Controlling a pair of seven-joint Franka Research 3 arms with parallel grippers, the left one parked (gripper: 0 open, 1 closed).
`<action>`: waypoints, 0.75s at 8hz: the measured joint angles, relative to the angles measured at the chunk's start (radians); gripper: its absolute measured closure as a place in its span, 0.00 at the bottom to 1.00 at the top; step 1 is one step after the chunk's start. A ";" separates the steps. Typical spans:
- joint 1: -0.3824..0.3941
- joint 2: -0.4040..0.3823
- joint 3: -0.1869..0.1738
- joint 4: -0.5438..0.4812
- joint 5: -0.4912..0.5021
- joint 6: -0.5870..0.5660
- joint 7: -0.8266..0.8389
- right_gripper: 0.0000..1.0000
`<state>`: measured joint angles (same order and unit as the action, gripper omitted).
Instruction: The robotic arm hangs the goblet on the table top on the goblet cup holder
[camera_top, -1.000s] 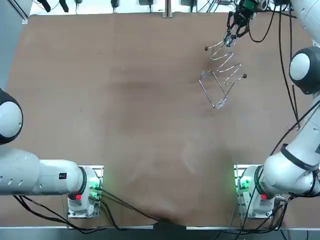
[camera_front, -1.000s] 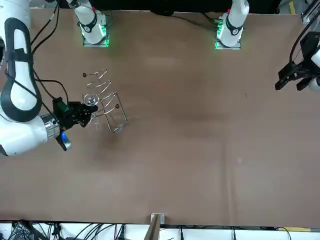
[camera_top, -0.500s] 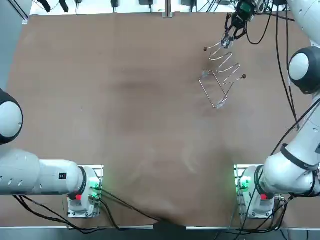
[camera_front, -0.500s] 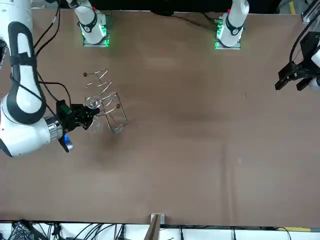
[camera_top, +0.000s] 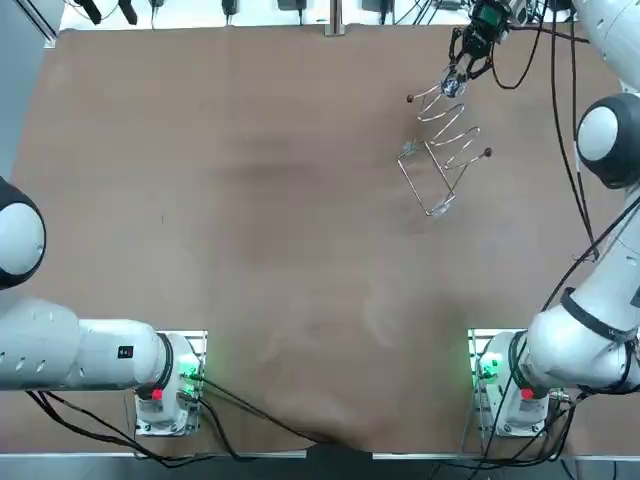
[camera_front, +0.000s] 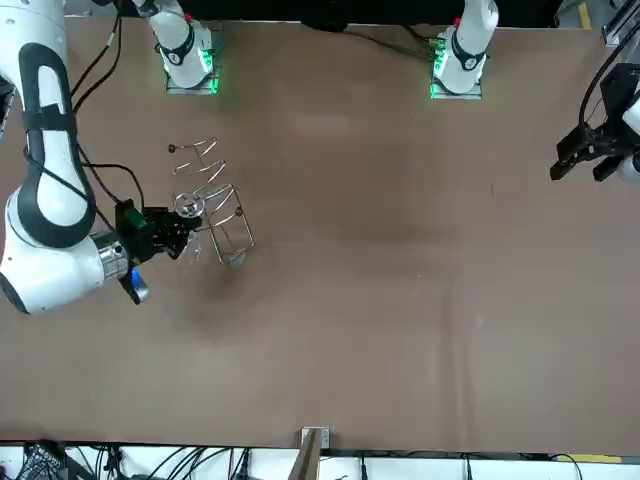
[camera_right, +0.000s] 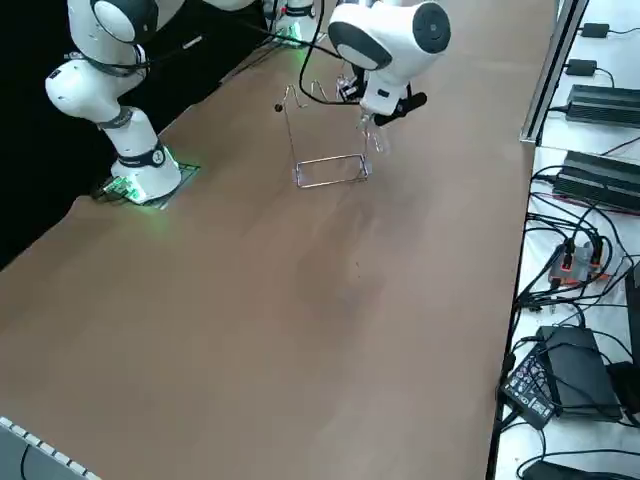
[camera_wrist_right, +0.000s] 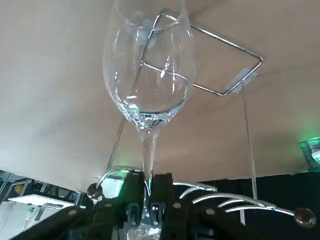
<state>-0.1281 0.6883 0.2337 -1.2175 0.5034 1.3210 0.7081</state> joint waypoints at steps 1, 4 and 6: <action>-0.004 0.000 0.000 0.000 0.000 -0.010 0.000 0.90; -0.004 0.000 0.000 -0.009 0.000 -0.039 0.000 0.90; -0.002 0.000 0.000 -0.020 0.000 -0.040 0.000 0.90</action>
<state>-0.1306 0.6884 0.2335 -1.2377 0.5035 1.2812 0.7081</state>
